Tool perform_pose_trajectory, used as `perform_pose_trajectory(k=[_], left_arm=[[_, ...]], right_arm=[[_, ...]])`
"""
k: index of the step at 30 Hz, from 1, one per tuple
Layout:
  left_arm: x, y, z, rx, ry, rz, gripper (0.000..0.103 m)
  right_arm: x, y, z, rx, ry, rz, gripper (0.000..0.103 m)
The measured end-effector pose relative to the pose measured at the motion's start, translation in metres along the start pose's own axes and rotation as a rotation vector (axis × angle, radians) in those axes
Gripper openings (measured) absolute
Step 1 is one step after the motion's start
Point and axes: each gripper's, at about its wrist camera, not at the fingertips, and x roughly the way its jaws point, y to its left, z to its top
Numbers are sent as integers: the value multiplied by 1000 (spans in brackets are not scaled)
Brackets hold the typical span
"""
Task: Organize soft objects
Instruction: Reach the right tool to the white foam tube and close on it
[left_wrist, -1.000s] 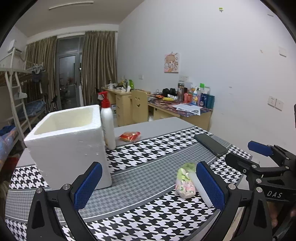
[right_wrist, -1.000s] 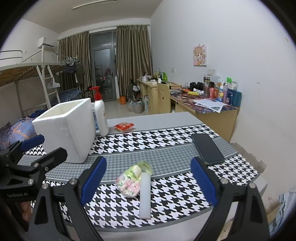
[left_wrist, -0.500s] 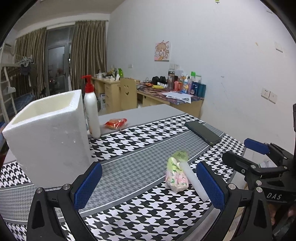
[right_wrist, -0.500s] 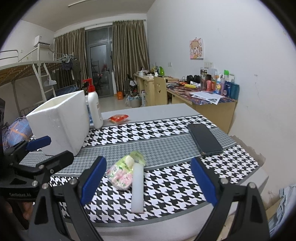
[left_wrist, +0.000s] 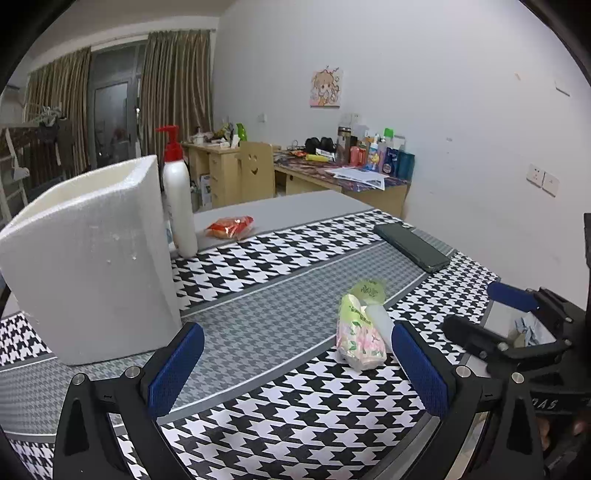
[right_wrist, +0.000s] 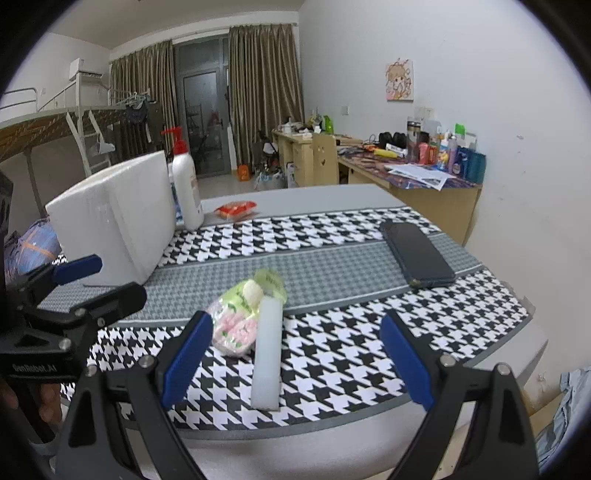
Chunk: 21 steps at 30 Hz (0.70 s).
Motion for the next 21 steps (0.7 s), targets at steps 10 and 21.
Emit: perform_pose_trajectory(k=[10, 21], left_arm=[[7, 3, -4, -18, 29, -10, 102], [22, -2, -9, -8, 75, -2, 102]], right_arm=[[16, 4, -11, -21, 44, 11, 89], [31, 7, -22, -41, 108, 48, 71]])
